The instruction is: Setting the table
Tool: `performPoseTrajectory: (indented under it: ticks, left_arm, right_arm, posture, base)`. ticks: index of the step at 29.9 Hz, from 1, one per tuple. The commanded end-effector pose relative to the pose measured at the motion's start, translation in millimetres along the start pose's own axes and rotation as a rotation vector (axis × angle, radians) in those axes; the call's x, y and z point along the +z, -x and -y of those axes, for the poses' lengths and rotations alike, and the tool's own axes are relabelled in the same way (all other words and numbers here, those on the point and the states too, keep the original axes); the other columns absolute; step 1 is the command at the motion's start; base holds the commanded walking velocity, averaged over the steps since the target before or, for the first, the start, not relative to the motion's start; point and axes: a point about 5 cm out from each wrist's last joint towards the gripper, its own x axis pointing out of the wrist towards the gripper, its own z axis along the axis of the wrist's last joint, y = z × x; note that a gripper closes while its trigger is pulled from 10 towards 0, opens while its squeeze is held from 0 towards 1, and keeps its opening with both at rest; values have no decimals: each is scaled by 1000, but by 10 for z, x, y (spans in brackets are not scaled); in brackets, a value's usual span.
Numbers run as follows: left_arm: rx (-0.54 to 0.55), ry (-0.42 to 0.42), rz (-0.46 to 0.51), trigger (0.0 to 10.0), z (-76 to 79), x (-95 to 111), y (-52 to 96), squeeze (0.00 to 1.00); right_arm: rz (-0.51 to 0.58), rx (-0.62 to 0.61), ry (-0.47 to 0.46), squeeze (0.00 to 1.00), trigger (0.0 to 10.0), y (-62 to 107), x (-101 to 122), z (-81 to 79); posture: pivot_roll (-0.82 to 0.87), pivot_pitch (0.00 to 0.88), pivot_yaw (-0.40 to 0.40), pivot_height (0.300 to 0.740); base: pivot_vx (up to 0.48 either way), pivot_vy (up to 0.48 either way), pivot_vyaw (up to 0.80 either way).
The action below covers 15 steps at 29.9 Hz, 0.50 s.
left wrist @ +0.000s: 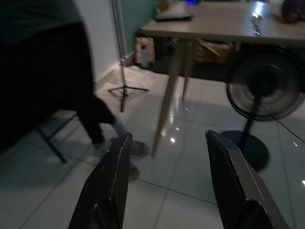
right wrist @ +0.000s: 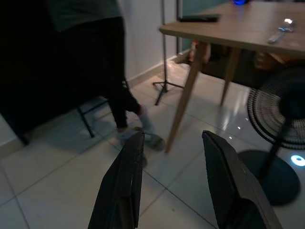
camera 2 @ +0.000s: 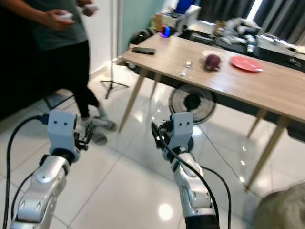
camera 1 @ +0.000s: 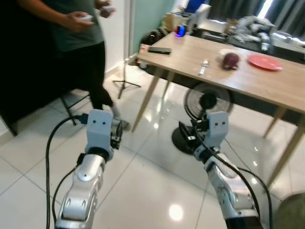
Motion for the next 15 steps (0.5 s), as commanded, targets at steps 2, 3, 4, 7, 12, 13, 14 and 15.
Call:
performPoseTrajectory:
  ticks: [2,3,4,7,12,13,14,15]
  left_arm:
    - [-14,0,-10,10000,39,-19,-5,0]
    - [-13,0,-9,10000,40,-17,-7,0]
    - [-13,1,-9,10000,41,-16,-9,0]
    - [-12,1,-8,10000,41,-16,-11,0]
    - [-13,1,-8,10000,41,-16,-14,0]
    - [-13,1,-8,10000,41,-16,-15,0]
    - [-13,1,-8,10000,41,-16,-15,0]
    - [-12,2,-7,10000,41,-15,-15,0]
  right_arm:
    - [-6,-17,6,0,10000,17,-10,49]
    - [-6,-17,6,0,10000,16,-8,50]
    - [-5,-17,7,0,10000,14,-6,51]
    - [-5,-16,7,0,10000,10,-4,52]
    - [-5,-17,8,0,10000,8,-4,55]
    - [-5,-17,9,0,10000,8,-3,55]
    - [-5,-17,9,0,10000,7,-3,55]
    - [-5,-16,9,0,10000,6,-3,55]
  posture:
    - [-14,0,1,740]
    - [-14,0,1,740]
    - [-15,0,1,740]
    - [-15,0,0,740]
    - [-15,0,0,740]
    - [-15,0,-1,740]
    - [-15,0,-1,740]
    - [-15,0,-1,740]
  base:
    - [0,0,-800]
    - [0,0,-800]
    - [0,0,-800]
    - [0,0,-800]
    - [0,0,-800]
    - [0,0,-800]
    - [0,0,-800]
    - [0,0,-800]
